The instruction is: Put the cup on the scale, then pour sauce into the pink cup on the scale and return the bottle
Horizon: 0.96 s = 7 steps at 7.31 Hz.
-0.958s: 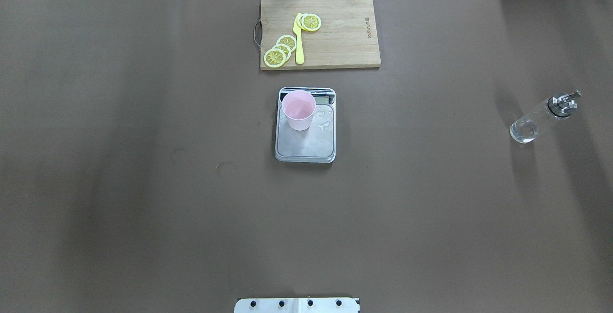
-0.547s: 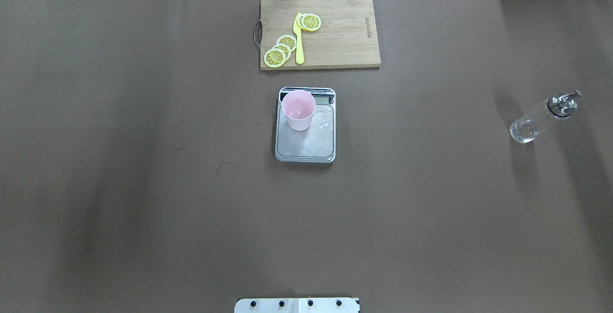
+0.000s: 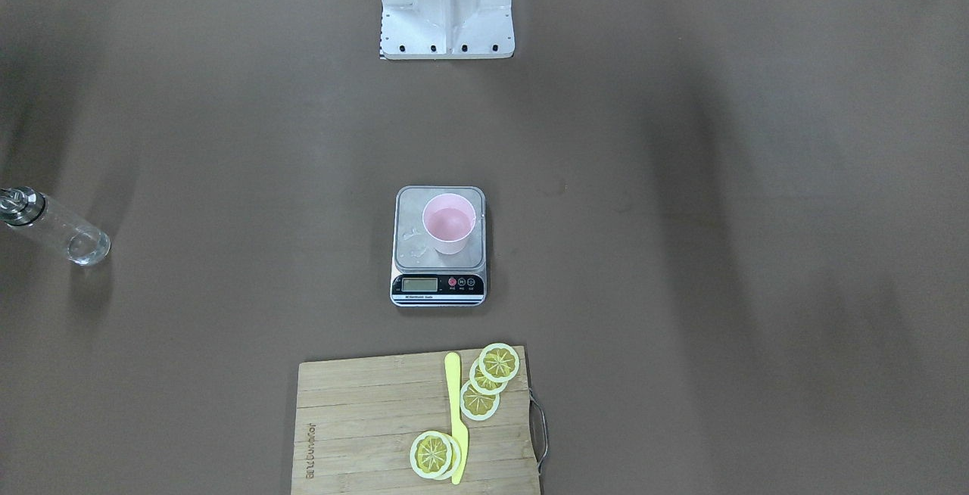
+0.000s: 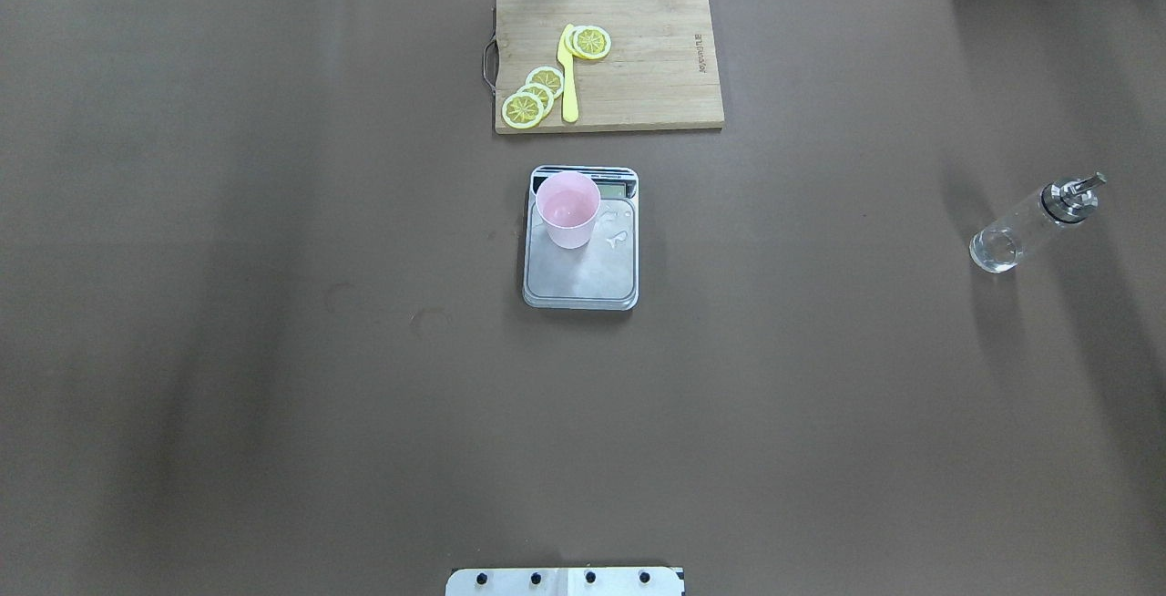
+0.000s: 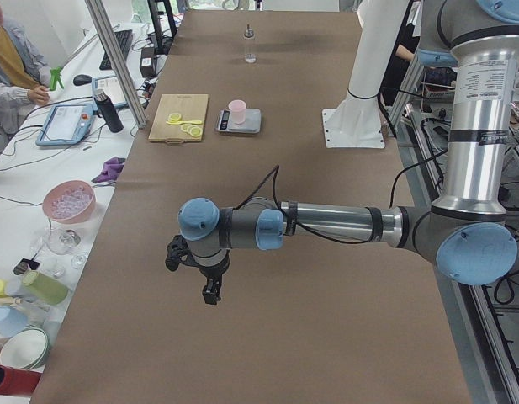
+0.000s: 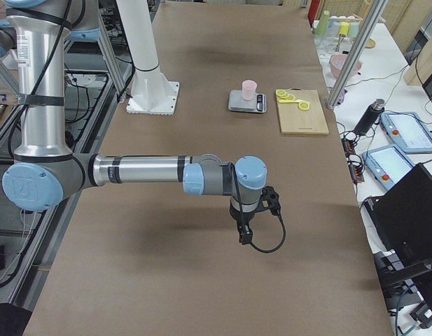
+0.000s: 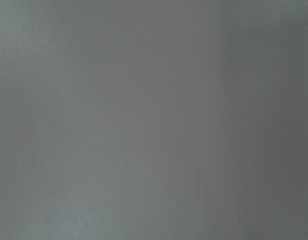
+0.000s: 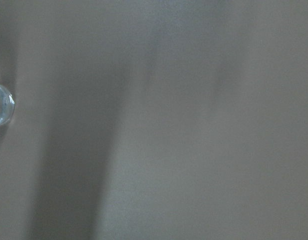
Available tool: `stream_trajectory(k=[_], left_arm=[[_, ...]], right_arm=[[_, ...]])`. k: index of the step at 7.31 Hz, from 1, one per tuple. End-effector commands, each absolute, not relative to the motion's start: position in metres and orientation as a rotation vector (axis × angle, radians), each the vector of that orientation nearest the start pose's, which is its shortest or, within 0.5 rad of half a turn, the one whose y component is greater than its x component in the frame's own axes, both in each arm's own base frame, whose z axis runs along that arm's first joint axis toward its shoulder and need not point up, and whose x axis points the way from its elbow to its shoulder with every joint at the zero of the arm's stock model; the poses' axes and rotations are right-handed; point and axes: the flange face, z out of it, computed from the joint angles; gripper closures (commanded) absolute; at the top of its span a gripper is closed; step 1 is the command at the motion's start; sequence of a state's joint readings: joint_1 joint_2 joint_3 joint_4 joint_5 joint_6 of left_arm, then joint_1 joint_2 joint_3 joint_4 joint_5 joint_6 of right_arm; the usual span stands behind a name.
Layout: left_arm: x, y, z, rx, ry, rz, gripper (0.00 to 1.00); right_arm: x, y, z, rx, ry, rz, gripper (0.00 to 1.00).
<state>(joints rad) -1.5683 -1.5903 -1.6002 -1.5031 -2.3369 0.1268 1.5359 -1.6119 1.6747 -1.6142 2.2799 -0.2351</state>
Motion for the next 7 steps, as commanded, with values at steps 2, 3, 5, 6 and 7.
stream_trajectory(k=[2, 3, 5, 6, 7], left_arm=[[-0.0626, -0.5013, 0.6416, 0.031, 0.767, 0.118, 0.02], [-0.0626, -0.5027, 0.6409, 0.032, 0.767, 0.119, 0.02], [-0.0602, -0.5043, 0.6415, 0.030, 0.769, 0.124, 0.02], [-0.0602, -0.5043, 0.6415, 0.030, 0.769, 0.124, 0.02], [-0.0602, -0.5042, 0.6422, 0.028, 0.769, 0.124, 0.02]], right_arm=[[0.0456, -0.4901, 0.6272, 0.101, -0.700, -0.283, 0.00], [0.0455, -0.4915, 0.6257, 0.104, -0.700, -0.284, 0.00], [0.0455, -0.4903, 0.6256, 0.105, -0.701, -0.286, 0.00], [0.0456, -0.4901, 0.6279, 0.101, -0.700, -0.286, 0.00], [0.0455, -0.4908, 0.6272, 0.103, -0.700, -0.288, 0.00]])
